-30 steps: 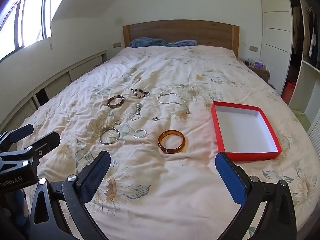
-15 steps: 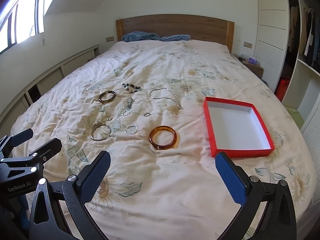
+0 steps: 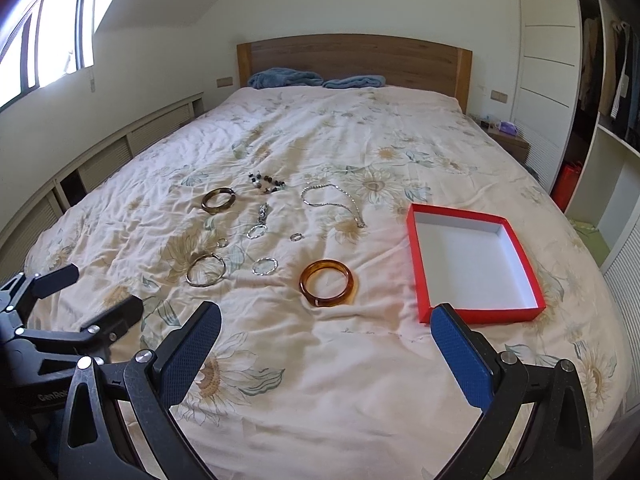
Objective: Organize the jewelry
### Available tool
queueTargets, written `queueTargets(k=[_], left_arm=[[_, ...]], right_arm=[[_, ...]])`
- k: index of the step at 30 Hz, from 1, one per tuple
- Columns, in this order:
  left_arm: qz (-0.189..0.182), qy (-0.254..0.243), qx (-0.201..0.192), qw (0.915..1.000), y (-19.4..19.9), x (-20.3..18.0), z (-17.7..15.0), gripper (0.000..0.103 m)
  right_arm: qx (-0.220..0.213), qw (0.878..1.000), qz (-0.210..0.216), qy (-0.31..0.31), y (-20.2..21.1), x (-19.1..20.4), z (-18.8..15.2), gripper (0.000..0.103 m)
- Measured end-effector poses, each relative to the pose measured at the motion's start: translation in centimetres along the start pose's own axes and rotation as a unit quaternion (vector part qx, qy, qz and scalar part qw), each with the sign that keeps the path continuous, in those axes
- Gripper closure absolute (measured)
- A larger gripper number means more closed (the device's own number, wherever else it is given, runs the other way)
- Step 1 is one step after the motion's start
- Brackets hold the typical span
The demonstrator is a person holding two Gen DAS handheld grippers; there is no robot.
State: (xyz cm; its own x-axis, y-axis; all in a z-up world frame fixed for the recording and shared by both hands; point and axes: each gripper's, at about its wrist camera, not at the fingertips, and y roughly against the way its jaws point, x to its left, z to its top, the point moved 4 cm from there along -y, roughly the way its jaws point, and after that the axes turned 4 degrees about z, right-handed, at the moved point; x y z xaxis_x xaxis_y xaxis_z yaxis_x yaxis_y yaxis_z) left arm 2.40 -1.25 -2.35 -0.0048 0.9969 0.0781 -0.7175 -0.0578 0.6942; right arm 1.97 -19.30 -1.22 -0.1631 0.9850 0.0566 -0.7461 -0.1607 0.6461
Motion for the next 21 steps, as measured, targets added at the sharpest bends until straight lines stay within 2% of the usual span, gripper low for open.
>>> queueTargets(k=[7,11,16,21], left_arm=[[0.029,0.011,0.005,0.9995,-2.0,0.9,0.0,0.000],[0.024,0.012,0.020,0.9994,-3.6,1.0,-0.1,0.000],[0.021,-0.010,0.042,0.9988,-5.3,0.1,-0.3,0.000],[0.021,-0.022,0.056,0.9980,-7.1,0.1,-0.5,0.000]], right_arm=[[0.016,1.000,-0.003,0.002,-1.8,0.1,0.1,0.000],[0.024,1.000,0.015,0.004,-3.1,0.2,-0.3,0.000],[0.043,0.998,0.044,0.007,-5.3,0.6,-1.1,0.000],[0.058,0.997,0.053,0.011,-7.4,1.1,-1.3,0.000]])
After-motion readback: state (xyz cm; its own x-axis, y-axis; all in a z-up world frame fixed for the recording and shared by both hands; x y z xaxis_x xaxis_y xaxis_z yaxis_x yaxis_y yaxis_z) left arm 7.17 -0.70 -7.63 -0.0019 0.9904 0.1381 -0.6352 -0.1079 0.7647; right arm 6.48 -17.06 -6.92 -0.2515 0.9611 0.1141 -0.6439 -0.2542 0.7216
